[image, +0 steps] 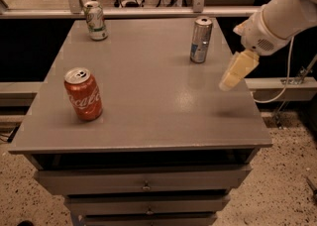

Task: Move redbull can near 7up can

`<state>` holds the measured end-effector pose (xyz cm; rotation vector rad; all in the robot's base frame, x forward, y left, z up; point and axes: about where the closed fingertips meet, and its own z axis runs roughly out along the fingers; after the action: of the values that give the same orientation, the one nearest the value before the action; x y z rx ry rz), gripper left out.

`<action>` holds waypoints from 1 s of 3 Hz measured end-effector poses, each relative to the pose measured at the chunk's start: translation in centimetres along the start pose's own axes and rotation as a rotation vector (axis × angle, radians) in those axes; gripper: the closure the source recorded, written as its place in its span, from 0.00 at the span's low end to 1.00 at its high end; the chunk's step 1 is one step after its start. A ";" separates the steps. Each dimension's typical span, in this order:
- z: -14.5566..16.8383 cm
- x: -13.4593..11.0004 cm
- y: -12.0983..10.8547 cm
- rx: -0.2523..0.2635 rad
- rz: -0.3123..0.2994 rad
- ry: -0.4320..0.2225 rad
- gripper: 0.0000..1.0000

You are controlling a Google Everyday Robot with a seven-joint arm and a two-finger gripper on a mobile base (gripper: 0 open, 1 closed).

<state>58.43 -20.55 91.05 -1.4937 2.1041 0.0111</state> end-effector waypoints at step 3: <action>7.3 -3.1 -7.9 0.113 0.182 -0.334 0.00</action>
Offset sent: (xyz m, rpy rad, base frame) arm 0.1275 0.0115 -0.0209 0.4042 -0.2221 -0.1392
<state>69.16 -18.60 88.61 -1.1424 1.9261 0.1927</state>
